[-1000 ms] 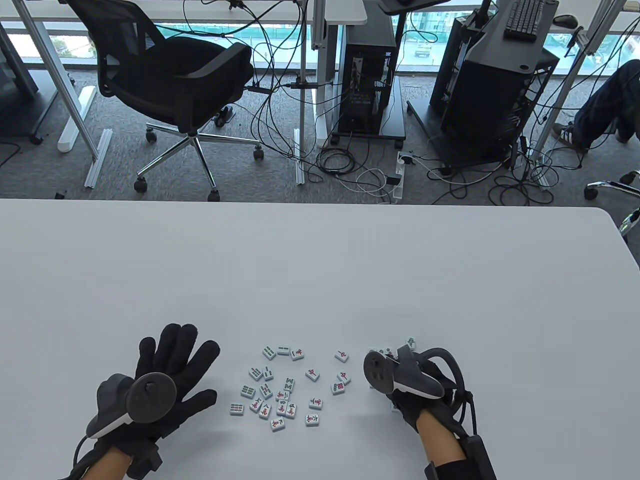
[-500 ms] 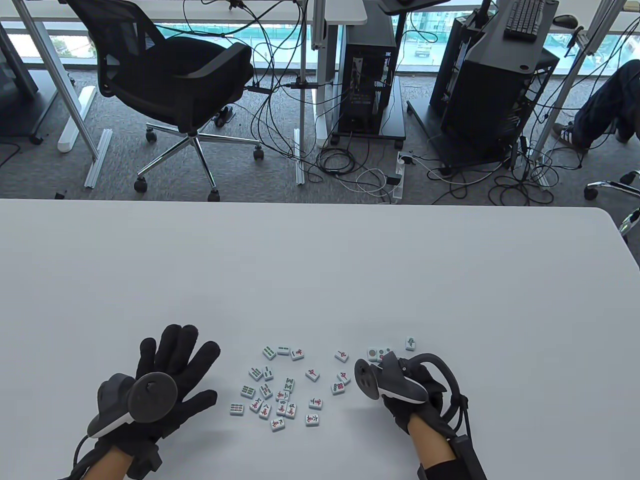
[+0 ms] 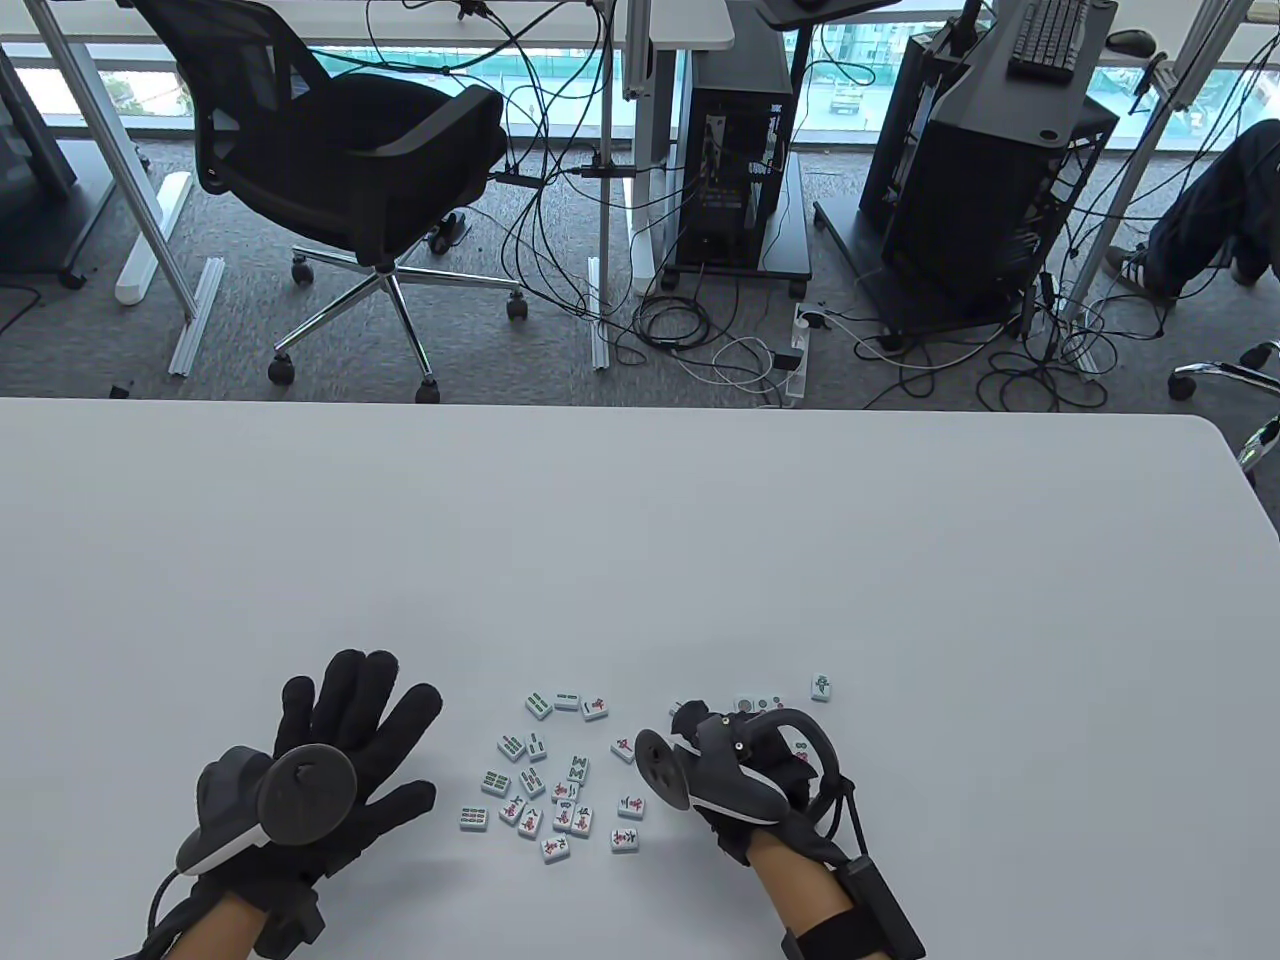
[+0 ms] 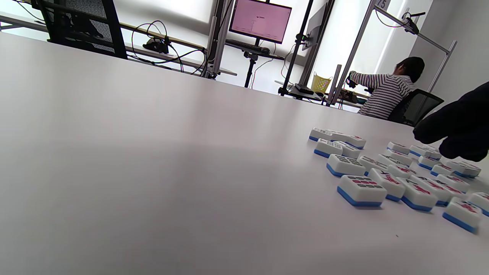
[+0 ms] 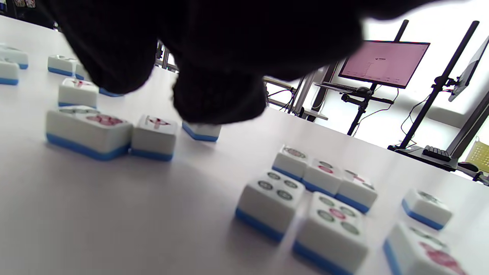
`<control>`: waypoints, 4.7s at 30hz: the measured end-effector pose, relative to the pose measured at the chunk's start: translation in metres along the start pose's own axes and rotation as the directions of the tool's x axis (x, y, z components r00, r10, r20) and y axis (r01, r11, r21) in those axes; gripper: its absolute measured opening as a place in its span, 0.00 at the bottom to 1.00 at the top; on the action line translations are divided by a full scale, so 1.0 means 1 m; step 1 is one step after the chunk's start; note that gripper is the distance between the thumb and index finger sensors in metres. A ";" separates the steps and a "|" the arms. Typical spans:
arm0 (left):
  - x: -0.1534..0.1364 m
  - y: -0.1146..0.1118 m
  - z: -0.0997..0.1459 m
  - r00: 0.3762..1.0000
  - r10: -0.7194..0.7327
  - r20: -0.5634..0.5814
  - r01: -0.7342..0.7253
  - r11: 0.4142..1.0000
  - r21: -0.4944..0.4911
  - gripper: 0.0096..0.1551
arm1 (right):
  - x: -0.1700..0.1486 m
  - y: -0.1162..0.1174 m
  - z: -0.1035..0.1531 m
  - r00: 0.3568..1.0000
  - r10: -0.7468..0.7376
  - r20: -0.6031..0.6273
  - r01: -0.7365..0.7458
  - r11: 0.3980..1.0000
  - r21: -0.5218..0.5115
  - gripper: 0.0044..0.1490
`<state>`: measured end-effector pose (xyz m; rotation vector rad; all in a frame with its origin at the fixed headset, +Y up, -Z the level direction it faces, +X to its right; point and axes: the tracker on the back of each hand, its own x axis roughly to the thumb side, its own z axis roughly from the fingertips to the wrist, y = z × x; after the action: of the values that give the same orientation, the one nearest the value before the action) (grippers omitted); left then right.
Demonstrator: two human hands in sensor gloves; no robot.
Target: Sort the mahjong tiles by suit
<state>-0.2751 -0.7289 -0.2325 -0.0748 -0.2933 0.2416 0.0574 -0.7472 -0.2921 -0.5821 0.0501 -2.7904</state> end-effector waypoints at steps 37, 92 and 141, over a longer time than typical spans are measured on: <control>0.002 0.001 0.000 1.000 -0.008 -0.003 0.008 1.000 0.010 0.47 | 0.024 -0.011 0.033 0.993 -0.043 0.111 0.024 0.986 0.168 0.34; 0.001 -0.004 -0.002 0.999 -0.027 -0.021 0.027 0.999 -0.037 0.44 | -0.094 -0.042 0.104 0.916 -0.388 -0.104 0.346 0.893 -0.289 0.53; 0.170 -0.001 -0.148 0.796 -0.595 0.110 0.602 0.798 -0.042 0.33 | -0.113 -0.024 0.140 0.881 -0.465 -0.083 0.386 0.809 -0.444 0.52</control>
<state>-0.0733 -0.6937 -0.3266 -0.0411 -0.4032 -0.4054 0.2052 -0.6887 -0.2053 -0.4604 0.6499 -3.2977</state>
